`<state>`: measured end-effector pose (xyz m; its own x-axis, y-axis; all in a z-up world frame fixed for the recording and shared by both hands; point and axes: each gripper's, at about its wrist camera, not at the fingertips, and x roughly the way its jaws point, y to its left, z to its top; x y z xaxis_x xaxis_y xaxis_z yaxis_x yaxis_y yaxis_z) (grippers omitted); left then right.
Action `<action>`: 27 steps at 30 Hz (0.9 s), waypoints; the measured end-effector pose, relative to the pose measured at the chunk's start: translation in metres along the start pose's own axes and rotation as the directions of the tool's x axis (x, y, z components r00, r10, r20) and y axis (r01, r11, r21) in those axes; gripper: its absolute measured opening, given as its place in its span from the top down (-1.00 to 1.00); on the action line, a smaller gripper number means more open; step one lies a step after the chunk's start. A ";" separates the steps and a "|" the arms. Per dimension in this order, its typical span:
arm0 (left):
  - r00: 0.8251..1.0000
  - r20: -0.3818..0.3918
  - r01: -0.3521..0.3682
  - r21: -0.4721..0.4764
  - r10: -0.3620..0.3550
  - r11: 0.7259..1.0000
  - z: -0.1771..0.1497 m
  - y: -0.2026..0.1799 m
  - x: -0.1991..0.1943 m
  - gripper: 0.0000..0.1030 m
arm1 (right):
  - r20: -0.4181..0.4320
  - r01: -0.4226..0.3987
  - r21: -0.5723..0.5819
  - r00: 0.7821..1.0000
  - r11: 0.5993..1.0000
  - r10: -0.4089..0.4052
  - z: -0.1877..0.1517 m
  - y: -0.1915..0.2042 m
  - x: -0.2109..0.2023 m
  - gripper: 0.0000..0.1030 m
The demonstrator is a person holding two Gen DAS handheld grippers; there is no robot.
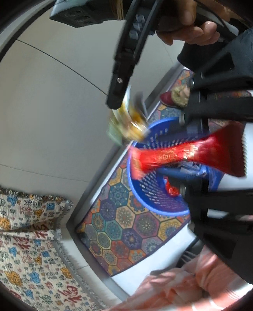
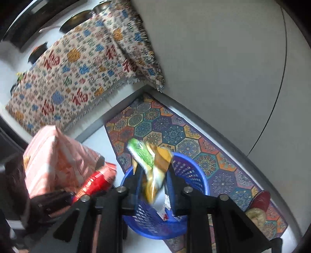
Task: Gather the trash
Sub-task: 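Carry the candy bar and wrapper over the blue basket and open both tools, then move both open tools back over the table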
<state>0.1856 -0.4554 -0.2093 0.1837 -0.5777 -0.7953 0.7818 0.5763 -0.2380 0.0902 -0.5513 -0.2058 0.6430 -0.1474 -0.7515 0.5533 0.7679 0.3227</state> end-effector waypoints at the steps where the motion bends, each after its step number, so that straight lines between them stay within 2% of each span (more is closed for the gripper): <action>1: 1.000 0.007 -0.003 0.000 0.003 1.000 0.002 0.000 0.002 -0.04 | 0.009 -0.009 0.013 1.000 1.000 0.009 0.001 -0.002 0.000 0.12; 2: 1.000 0.012 -0.004 0.002 0.004 1.000 0.003 0.000 0.003 -0.06 | 0.021 -0.012 0.026 1.000 1.000 0.011 0.002 -0.004 0.000 0.02; 4: 1.000 0.012 -0.001 0.003 0.001 1.000 0.005 0.000 0.002 -0.06 | 0.030 -0.007 0.038 1.000 0.999 0.006 0.003 -0.006 -0.001 0.02; 9: 0.998 0.053 -0.025 0.001 0.025 1.000 0.007 0.002 -0.021 -0.27 | 0.065 0.023 0.018 0.998 1.000 -0.024 0.004 -0.003 -0.011 0.02; 14: 0.991 0.128 -0.027 -0.049 0.033 0.998 0.000 0.012 -0.090 -0.48 | 0.147 0.065 -0.023 0.987 0.998 -0.060 0.002 0.006 -0.031 -0.14; 17: 0.984 0.159 -0.080 -0.048 0.086 0.996 -0.014 0.023 -0.134 -0.68 | 0.204 0.089 -0.078 0.976 0.993 -0.072 -0.004 0.024 -0.044 -0.17; 20: 0.961 0.188 -0.194 -0.070 0.204 0.978 -0.040 0.047 -0.183 -0.83 | 0.232 0.098 -0.174 0.971 0.980 -0.056 -0.016 0.054 -0.054 -0.18; 23: 0.934 0.173 -0.295 -0.121 0.312 0.948 -0.071 0.083 -0.213 -0.88 | 0.236 0.075 -0.276 0.972 0.958 -0.008 -0.036 0.091 -0.061 -0.19; 24: 0.922 0.157 -0.334 -0.139 0.353 0.932 -0.084 0.097 -0.220 -0.88 | 0.227 0.057 -0.298 0.974 0.953 0.013 -0.042 0.104 -0.062 -0.20; 27: 0.869 0.093 -0.463 -0.190 0.486 0.866 -0.119 0.141 -0.236 -0.88 | 0.163 -0.023 -0.365 0.983 0.931 0.088 -0.062 0.151 -0.060 -0.20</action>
<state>0.1818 -0.1691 -0.1215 0.5948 -0.2759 -0.7551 0.4781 0.8765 0.0563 0.1018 -0.3876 -0.1476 0.7667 -0.1792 -0.6165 0.3075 0.9454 0.1076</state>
